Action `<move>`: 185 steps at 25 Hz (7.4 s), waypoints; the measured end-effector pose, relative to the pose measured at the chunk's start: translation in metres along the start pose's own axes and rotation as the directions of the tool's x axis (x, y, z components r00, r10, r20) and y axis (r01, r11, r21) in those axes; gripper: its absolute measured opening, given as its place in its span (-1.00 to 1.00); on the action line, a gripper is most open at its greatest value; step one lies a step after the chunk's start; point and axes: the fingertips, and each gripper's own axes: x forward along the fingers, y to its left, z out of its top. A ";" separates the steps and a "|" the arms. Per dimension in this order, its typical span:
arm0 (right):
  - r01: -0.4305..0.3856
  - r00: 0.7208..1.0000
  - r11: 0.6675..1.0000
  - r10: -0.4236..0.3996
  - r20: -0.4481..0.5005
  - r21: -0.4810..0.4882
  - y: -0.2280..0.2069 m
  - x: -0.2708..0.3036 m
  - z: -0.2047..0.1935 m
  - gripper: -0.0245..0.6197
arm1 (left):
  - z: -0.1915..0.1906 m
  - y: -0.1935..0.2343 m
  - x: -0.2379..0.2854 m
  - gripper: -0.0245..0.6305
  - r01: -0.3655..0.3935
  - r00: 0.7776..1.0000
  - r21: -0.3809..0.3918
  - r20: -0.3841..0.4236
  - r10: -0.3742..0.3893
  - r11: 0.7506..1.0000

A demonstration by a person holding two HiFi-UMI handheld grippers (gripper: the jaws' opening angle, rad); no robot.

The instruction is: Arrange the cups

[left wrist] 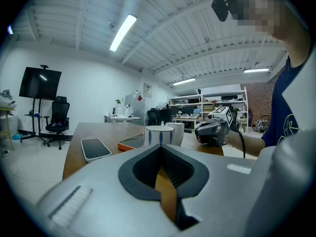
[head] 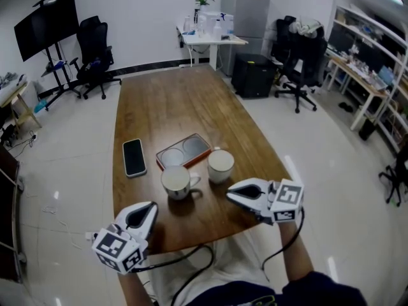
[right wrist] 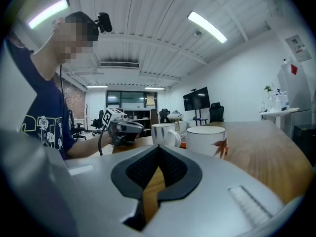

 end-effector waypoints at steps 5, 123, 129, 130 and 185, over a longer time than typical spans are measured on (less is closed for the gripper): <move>-0.084 0.996 0.996 0.084 -0.035 -0.001 0.015 0.016 -0.004 -0.51 | 0.000 0.000 0.001 -0.92 0.002 1.000 0.001 0.000 -0.002 1.000; -0.050 0.998 0.992 0.045 0.047 0.117 -0.225 0.124 0.032 0.29 | -0.003 -0.005 0.000 -0.92 0.009 1.000 0.016 0.003 -0.009 1.000; -0.196 0.981 0.980 0.195 0.008 0.020 -0.189 0.150 0.037 0.29 | 0.001 -0.003 -0.002 -0.92 0.004 1.000 0.009 0.005 -0.004 1.000; -0.199 0.980 0.980 0.199 0.008 0.019 -0.188 0.151 0.037 0.29 | 0.001 -0.002 -0.003 -0.92 0.004 1.000 0.009 0.003 -0.004 1.000; -0.239 0.971 0.964 0.234 0.055 0.116 -0.196 0.102 0.040 0.32 | 0.004 -0.001 -0.002 -0.92 0.001 1.000 0.002 0.003 -0.001 1.000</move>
